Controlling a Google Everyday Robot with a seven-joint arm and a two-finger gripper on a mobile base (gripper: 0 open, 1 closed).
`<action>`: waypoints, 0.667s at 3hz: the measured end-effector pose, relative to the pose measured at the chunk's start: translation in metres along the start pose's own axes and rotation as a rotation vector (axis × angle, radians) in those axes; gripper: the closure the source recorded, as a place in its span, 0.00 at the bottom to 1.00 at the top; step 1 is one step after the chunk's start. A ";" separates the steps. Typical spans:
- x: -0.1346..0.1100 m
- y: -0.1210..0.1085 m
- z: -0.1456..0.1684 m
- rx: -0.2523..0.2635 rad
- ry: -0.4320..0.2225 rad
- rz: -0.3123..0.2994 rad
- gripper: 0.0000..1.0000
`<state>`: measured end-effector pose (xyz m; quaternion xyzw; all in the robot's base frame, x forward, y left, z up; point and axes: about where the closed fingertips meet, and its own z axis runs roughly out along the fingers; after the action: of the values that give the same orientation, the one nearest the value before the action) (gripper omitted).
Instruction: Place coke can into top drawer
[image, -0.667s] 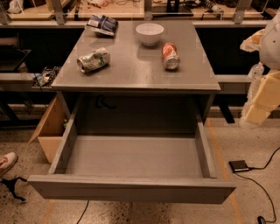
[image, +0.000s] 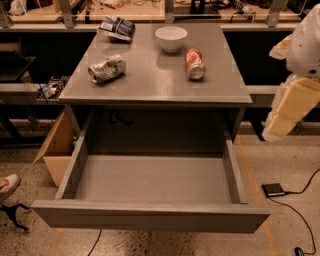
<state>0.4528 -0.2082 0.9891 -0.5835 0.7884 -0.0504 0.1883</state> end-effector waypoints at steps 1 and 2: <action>-0.023 -0.054 0.058 -0.025 -0.015 0.096 0.00; -0.032 -0.110 0.117 -0.040 -0.017 0.280 0.00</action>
Offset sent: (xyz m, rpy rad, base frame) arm 0.2193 0.0085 -0.0948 0.1921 0.1024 -0.4148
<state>0.6012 -0.1961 0.9215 -0.4717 0.8613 -0.0028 0.1886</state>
